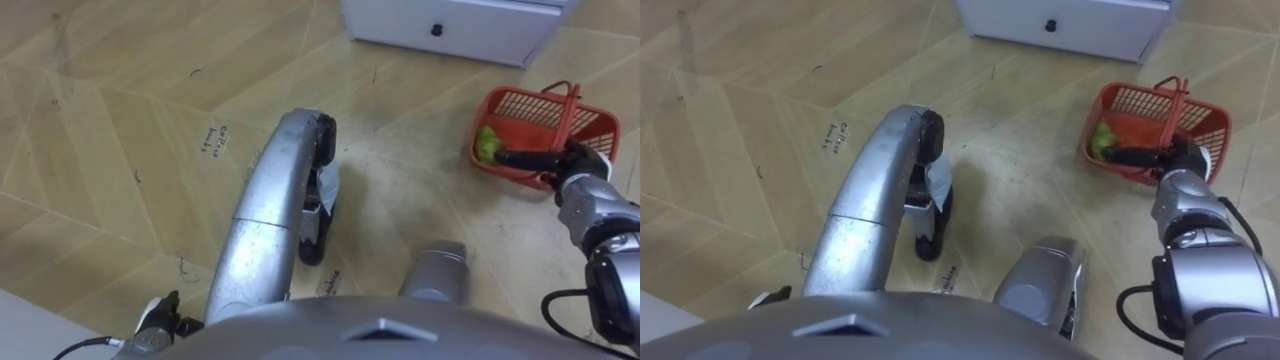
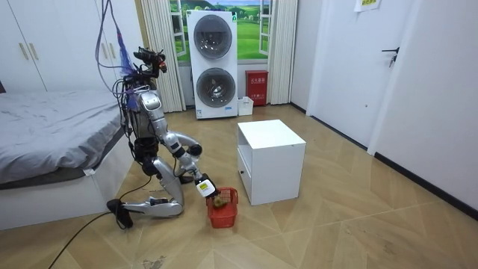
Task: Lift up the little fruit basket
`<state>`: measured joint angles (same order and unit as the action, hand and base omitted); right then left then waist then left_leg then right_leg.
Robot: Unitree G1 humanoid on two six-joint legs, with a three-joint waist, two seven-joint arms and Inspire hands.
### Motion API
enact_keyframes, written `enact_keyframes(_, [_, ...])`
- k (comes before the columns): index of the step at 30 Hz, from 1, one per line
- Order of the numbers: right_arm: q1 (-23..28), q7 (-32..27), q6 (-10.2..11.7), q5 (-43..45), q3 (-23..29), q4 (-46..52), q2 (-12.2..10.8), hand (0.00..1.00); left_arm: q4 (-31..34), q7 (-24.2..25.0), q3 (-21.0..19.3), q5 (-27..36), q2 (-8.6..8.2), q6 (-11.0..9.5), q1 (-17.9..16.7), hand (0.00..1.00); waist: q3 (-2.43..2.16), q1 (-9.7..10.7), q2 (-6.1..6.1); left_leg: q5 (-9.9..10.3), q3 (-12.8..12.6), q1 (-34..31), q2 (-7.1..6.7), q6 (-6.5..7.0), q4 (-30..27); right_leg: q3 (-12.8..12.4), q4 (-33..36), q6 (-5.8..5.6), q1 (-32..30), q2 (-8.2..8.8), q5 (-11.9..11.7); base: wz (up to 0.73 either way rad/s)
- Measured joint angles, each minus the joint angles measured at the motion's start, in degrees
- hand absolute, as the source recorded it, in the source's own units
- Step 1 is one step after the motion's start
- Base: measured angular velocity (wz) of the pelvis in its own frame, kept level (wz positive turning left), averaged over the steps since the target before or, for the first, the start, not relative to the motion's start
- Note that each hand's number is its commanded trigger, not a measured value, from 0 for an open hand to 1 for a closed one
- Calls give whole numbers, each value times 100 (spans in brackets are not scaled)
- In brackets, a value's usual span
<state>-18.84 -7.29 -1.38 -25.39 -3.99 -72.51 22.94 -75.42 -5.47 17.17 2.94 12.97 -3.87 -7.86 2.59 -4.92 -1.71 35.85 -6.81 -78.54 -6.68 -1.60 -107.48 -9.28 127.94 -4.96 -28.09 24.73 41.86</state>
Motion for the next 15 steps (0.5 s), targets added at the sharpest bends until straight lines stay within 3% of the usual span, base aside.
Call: enact_keyframes(15, [-8, -1, -2, -75, -153, 0, 11, 100, -2, 29, 8, 203, 32, 26, -1, 0, 1, -28, 3, -2, -3, 0, 1, 4, -20, -18, 26, 0, 2, -1, 0, 0])
